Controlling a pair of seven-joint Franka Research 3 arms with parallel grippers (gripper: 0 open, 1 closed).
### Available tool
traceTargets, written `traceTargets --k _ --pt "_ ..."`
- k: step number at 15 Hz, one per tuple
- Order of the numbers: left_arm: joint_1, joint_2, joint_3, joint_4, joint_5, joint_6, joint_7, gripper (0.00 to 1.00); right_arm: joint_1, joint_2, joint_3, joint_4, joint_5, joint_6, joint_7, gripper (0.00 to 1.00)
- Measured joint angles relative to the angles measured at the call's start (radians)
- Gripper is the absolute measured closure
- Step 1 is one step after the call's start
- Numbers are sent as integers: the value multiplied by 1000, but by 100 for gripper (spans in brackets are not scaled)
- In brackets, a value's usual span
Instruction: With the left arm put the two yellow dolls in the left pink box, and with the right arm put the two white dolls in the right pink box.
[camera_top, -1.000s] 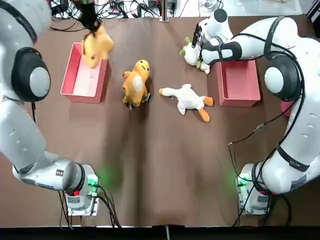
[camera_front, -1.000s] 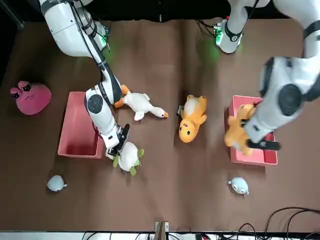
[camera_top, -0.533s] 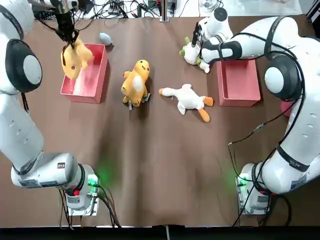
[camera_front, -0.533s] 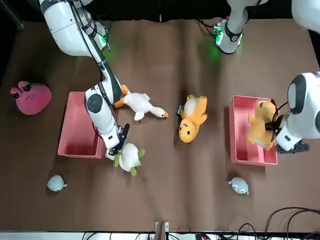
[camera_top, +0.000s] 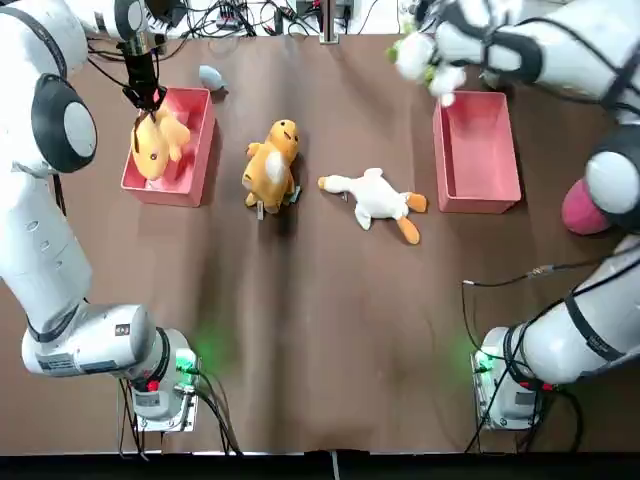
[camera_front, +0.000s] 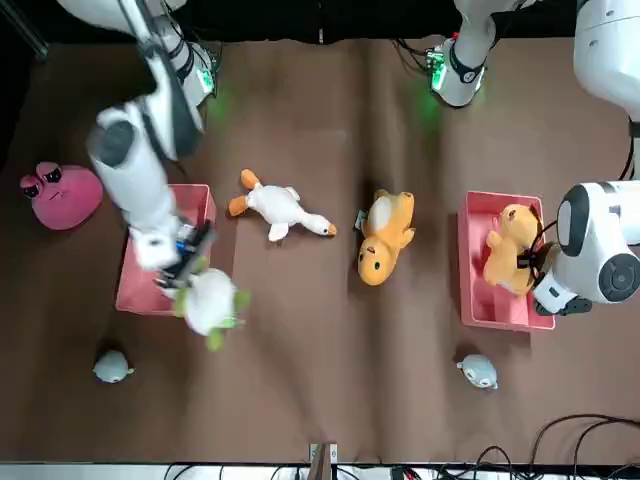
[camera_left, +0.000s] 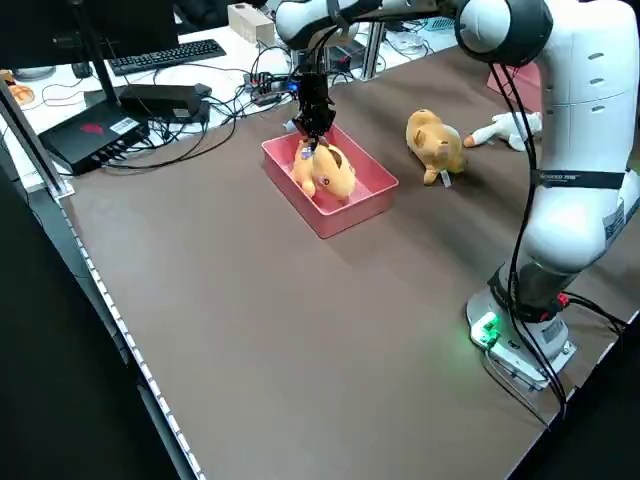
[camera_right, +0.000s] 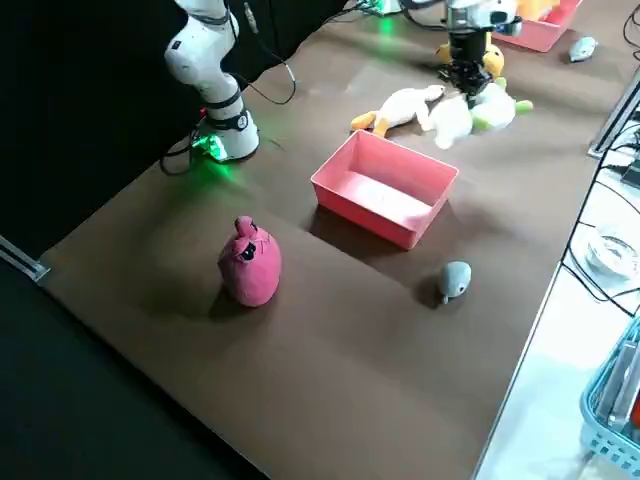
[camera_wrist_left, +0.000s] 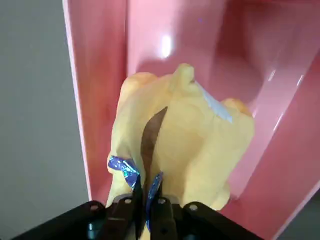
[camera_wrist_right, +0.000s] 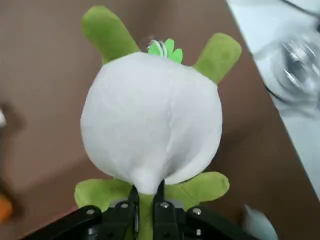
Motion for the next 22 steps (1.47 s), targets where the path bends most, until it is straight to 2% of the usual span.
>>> traceTargets --k 2,4,6,9,10,13,17,19,20,22 --pt "-2 5 -2 3 0 8 -6 89 -102 -114 -1 -99 11 -26 -99 87" --pt "-10 7 -3 5 0 12 -15 75 -195 -201 -4 -236 95 -25 -227 90" --pt "-14 7 -4 11 0 20 -17 56 -272 -255 -8 -362 174 -20 -362 90" --pt "-13 4 -9 32 0 22 -17 27 -328 -276 -9 -500 190 32 -425 91" --pt "-11 -9 -25 52 0 23 -9 11 -321 -276 -2 -584 190 113 -426 91" --pt "3 -58 -119 63 0 18 1 10 -296 -276 7 -663 191 213 -426 91" --pt "-10 -88 -295 60 -12 0 -20 10 -272 -276 7 -681 191 225 -426 91" --pt "-36 -77 -339 51 -58 2 -30 11 -271 -276 7 -686 191 225 -426 90" --pt "-54 -63 -347 48 -73 22 -30 11 -270 -275 7 -689 191 225 -426 89" --pt "-92 -25 -349 46 -84 100 -30 11 -268 -272 7 -693 191 225 -426 74"
